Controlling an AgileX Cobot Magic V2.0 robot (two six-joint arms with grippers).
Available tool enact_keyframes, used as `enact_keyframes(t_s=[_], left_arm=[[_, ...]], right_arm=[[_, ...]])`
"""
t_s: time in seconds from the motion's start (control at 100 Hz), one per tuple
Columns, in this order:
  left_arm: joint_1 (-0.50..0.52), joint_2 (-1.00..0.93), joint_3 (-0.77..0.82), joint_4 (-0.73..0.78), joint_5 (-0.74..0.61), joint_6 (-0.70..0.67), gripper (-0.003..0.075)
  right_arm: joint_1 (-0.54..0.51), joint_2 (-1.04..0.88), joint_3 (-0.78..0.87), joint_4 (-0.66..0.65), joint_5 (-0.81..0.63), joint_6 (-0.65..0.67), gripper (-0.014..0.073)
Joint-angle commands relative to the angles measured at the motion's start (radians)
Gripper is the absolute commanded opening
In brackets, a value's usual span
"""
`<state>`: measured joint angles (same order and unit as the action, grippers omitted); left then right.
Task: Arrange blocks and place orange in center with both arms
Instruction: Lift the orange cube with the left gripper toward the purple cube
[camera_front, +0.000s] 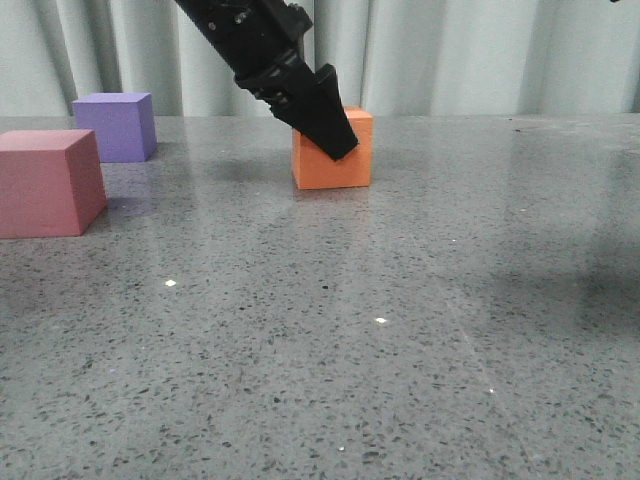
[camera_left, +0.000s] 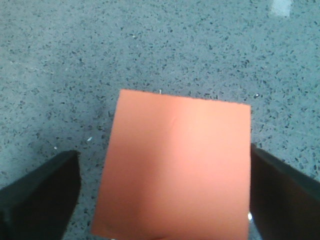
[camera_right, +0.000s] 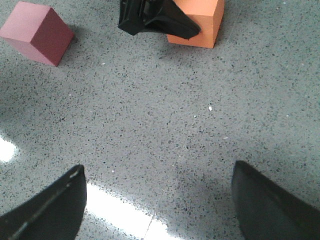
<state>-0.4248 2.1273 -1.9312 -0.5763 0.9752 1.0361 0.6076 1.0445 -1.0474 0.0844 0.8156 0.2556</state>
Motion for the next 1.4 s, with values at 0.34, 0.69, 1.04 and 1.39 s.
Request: enact_keyframes(t_s=[0.34,0.69,1.04,1.39], left_arm=[[-0.007,-0.063,-0.036,-0.049,0.006,0.001,0.0173],[-0.005,-0.115,-0.171,-0.024,0.070,-0.152,0.0169],[0.023,-0.234,-0.265,0.172,0.045,-0.522,0.0169],[0.202,-0.344,-0.265,0.345,0.145,-0.955,0.0169]], right_arm=[[-0.001,-0.021,-0.025,0.007,-0.053,-0.010,0.0592],[-0.001,-0.021,-0.025,0.009,-0.053,-0.010,0.0592],[-0.001,-0.021,-0.025,0.011,-0.055,-0.010,0.0592],[-0.001,-0.021,-0.025,0.015,-0.056,-0.010,0.0592]])
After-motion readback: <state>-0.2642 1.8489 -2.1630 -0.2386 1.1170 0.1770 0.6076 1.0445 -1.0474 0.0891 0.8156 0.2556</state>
